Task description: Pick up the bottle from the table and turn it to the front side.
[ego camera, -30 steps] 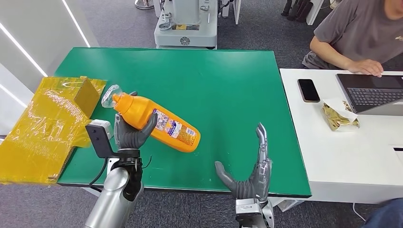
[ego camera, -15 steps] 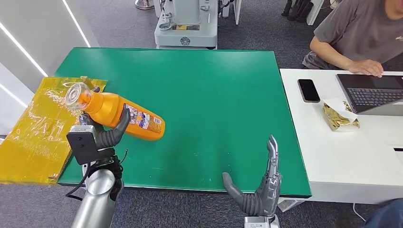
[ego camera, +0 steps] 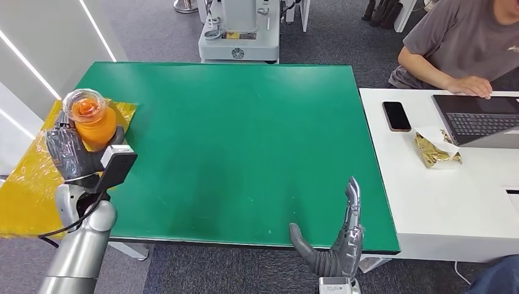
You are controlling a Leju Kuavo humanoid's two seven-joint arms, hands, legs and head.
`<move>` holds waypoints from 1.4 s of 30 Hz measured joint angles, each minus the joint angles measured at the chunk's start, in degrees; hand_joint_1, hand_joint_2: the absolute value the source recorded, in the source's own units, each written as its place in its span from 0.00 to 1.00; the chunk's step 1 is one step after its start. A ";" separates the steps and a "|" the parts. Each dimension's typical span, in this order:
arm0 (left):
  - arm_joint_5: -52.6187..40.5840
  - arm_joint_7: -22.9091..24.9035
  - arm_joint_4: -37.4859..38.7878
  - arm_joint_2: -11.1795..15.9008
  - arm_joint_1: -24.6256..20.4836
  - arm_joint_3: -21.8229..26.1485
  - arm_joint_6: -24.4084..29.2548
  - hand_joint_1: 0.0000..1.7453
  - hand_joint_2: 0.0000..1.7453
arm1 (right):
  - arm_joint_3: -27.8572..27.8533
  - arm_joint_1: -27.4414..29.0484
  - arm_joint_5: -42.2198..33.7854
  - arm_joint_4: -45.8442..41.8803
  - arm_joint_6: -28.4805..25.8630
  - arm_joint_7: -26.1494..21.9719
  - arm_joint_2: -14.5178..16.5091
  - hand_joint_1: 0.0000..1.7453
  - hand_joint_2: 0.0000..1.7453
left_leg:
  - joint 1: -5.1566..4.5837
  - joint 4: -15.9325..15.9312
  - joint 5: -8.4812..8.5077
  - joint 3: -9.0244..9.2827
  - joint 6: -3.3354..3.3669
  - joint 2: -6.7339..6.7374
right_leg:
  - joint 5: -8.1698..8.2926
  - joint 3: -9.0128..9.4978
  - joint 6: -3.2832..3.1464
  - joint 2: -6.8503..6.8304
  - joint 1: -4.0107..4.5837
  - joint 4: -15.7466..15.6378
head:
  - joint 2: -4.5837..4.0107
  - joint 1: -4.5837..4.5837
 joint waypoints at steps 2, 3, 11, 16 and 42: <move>-4.03 3.20 3.34 2.05 -2.55 -0.03 -0.47 1.00 1.00 | 0.13 -0.02 -0.26 0.30 0.00 0.30 0.00 0.00 1.00 | 0.01 0.00 0.01 -0.01 -0.02 0.01 | 0.03 -0.01 -0.05 0.01 0.01 0.02 | 0.00 0.01; -6.73 5.19 5.01 2.96 -3.81 -0.16 -0.39 1.00 1.00 | 0.30 -0.04 -0.38 0.42 0.01 0.70 0.00 0.00 1.00 | 0.01 0.00 0.02 -0.01 -0.03 0.03 | 0.05 -0.01 -0.08 0.03 0.01 0.02 | 0.00 0.01; -35.31 17.15 16.15 8.80 -10.85 -5.36 0.84 1.00 1.00 | 1.58 -1.14 -2.55 0.80 0.02 2.16 -0.02 0.00 1.00 | -0.02 0.01 0.03 0.00 -0.03 0.07 | 0.08 -0.05 -0.12 0.07 -0.01 0.02 | 0.00 0.01; -40.33 17.69 21.01 9.46 -13.07 -9.20 0.73 1.00 1.00 | 1.81 -1.07 -3.06 1.08 0.02 1.80 -0.03 0.00 1.00 | -0.02 0.01 0.02 -0.01 -0.03 0.11 | 0.09 -0.07 -0.12 0.13 -0.01 0.02 | 0.00 0.01; -40.81 14.92 39.85 10.72 -18.21 -26.91 -3.28 1.00 1.00 | 5.43 -2.04 -6.37 0.43 0.02 3.44 -3.26 0.00 1.00 | -0.02 0.00 0.02 -0.01 -0.04 0.13 | 0.09 -0.08 -0.13 0.19 -0.01 0.03 | 0.00 0.01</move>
